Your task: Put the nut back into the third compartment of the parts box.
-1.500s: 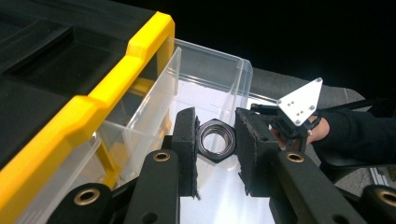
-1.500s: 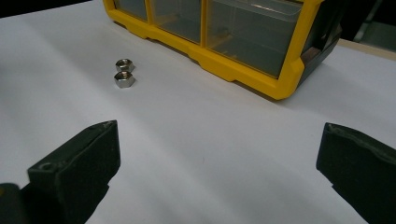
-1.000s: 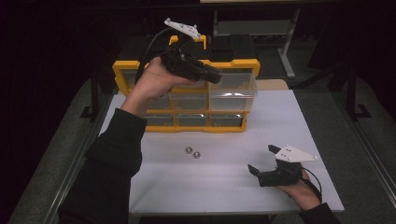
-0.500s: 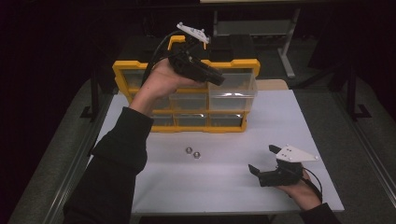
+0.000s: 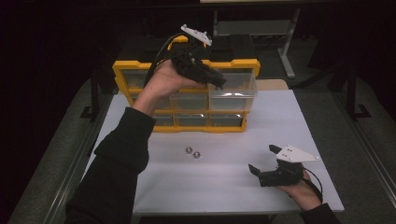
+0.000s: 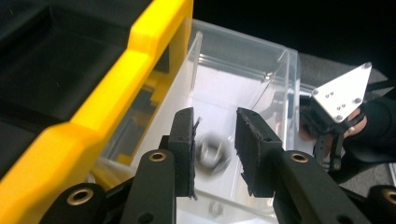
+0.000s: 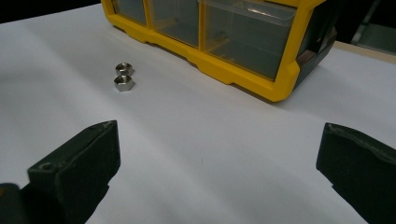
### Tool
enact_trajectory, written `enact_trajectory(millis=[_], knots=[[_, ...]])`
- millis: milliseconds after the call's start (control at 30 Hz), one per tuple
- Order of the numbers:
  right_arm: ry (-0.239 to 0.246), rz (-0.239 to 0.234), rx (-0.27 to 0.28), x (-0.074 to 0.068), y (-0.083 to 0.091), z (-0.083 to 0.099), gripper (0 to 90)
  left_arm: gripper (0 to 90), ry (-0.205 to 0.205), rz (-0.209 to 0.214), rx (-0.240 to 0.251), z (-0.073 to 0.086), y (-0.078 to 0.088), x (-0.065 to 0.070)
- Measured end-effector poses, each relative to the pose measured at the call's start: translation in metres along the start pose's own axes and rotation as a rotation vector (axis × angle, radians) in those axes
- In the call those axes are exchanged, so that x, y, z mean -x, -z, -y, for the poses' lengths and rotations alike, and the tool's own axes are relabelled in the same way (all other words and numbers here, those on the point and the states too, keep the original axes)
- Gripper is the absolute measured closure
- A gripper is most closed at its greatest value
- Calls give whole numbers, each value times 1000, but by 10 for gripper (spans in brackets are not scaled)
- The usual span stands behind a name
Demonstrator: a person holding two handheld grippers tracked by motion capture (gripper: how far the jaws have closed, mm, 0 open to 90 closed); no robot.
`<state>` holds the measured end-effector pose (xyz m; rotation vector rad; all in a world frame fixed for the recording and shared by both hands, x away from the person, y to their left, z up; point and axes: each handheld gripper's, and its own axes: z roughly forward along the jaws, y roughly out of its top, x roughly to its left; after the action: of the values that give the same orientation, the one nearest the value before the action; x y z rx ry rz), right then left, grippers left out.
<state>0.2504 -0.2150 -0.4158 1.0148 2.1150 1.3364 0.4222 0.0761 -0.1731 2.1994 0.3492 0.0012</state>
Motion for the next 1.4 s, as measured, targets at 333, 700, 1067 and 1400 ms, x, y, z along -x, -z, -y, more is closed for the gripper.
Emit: enact_trajectory(millis=[333,700,1067,1400], knots=[[1,2,2,1,0,0,0,900,1,26,42,6,21,8],[-11,2,-5,0,-1,1,0,900,-33,47,71,20,35,28],[1,2,-8,0,-2,1,0,900,-35,33,89,49,48,35],[3,-1,-9,0,-3,1,0,900,-15,0,84,76,44,32]])
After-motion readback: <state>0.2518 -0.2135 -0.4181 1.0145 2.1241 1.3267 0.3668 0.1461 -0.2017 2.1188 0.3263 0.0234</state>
